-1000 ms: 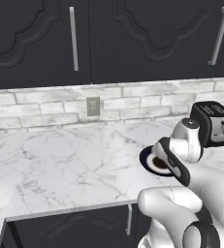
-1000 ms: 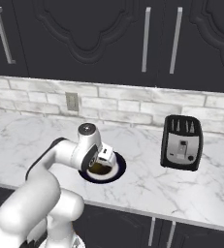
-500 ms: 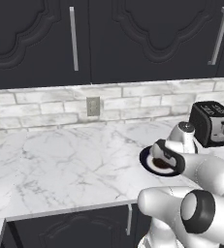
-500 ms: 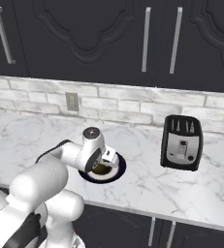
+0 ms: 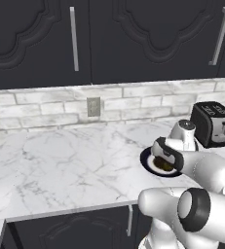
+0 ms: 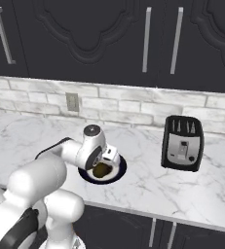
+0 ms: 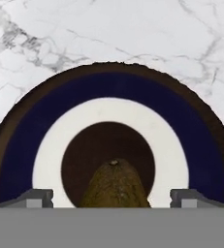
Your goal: Pick avocado from the fridge and place it on the plate on the counter.
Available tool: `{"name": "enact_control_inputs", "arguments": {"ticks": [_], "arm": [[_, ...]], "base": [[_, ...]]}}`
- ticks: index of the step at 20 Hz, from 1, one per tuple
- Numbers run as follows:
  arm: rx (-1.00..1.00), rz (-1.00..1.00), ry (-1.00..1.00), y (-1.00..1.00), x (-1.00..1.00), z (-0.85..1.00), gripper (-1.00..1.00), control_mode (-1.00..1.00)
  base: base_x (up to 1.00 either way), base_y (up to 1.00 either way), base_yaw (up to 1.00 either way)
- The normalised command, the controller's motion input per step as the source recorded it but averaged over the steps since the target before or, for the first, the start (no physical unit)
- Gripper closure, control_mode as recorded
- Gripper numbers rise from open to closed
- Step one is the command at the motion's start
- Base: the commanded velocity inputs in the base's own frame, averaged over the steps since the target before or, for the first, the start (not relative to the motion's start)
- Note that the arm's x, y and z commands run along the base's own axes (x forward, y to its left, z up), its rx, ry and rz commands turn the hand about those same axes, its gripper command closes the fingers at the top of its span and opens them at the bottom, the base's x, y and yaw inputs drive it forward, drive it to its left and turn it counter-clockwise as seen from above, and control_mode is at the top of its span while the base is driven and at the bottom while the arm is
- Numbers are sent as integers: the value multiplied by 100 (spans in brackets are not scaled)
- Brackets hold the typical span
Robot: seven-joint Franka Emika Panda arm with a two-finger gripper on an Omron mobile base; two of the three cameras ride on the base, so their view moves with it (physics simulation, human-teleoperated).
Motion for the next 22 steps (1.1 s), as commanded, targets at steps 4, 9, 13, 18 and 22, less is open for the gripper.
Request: {"name": "enact_control_inputs", "arguments": {"ticks": [4, 9, 13, 18, 22], "arm": [[-14, 0, -4, 0, -20, 51, -100, -100], [-2, -4, 0, -1, -96, 46, -100, -100], [0, -6, 0, -4, -100, 65, -100, -100], [-1, -3, -6, 35, -96, 60, -100, -100], [0, 0, -10, 35, -88, 54, -100, -100]], "base": [[0, 0, 0], [0, 0, 0], [0, 0, 0], [0, 0, 0], [0, 0, 0]]}}
